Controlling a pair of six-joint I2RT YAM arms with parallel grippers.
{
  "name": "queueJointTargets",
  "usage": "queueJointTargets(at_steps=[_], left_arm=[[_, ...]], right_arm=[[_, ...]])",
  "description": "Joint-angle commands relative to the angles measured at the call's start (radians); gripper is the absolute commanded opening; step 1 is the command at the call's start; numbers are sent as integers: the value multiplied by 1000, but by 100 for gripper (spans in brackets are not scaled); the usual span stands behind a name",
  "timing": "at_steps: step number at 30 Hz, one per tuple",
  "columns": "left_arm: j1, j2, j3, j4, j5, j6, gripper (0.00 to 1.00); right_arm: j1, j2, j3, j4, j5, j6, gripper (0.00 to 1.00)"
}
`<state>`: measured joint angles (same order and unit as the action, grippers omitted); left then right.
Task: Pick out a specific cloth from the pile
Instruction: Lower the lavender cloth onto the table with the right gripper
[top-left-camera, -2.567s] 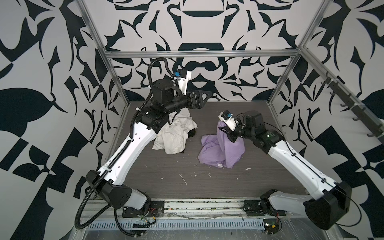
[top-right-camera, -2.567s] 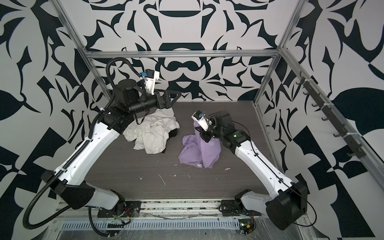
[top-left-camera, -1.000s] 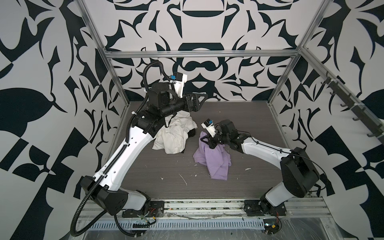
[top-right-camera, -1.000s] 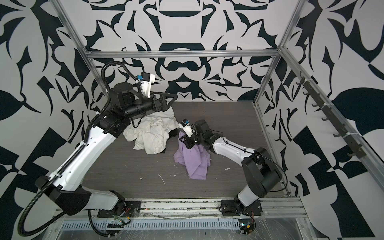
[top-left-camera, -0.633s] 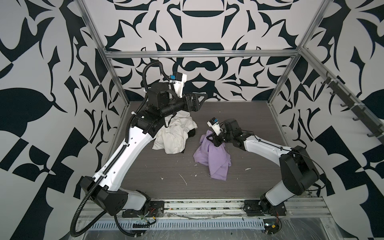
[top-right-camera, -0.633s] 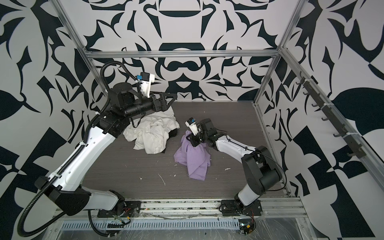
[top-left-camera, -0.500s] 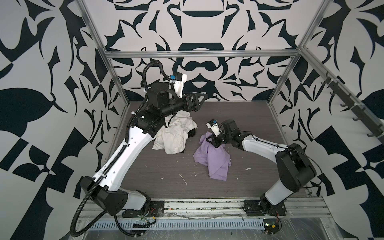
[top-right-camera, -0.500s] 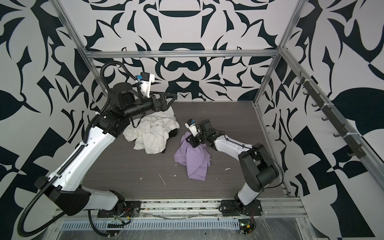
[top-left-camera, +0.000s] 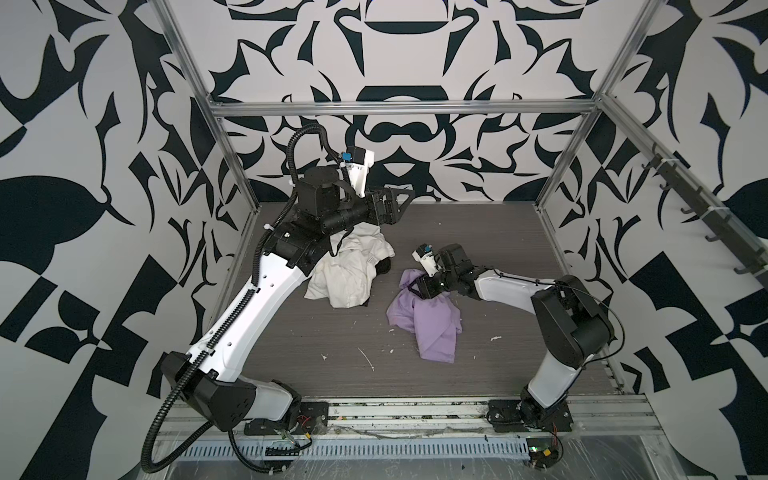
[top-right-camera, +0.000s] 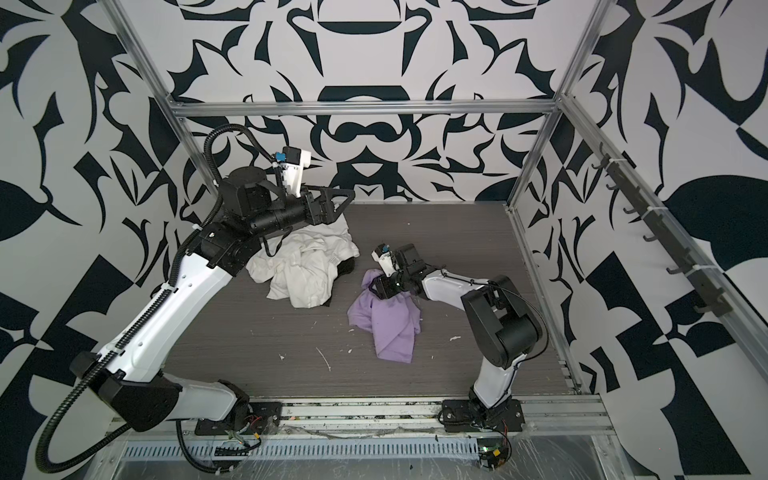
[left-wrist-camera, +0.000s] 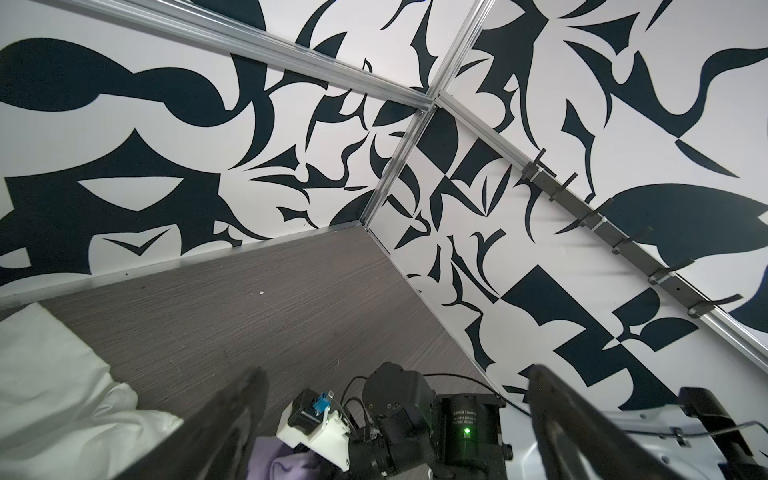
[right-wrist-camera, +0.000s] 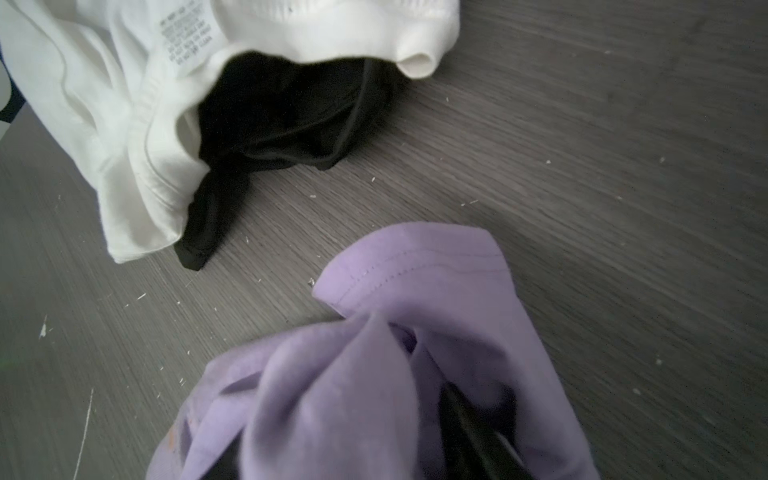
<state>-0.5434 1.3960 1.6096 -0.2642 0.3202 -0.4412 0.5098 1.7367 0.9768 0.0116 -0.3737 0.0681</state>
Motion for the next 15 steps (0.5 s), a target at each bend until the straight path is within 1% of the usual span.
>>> queueJointTargets(at_steps=[1,3,5,11,15], left_arm=[[5,-5,-12,19,-1,-2,100],[4,-9,-16,17,-1,-2,100],[4,-16,-26,18,-3,-1,100],[5,-45,-82,29,-18,-2,100],[9,-67,-115,30,-29,-1,100]], right_arm=[[-6,-88,47,-40,38,-19,71],[-8,-131,56,-60,51,-26,82],[-10,-168,66,-82,61,-38,89],[-11,-265,69,-128,69,-52,90],[-13,-300,54,-138,68,-62,86]])
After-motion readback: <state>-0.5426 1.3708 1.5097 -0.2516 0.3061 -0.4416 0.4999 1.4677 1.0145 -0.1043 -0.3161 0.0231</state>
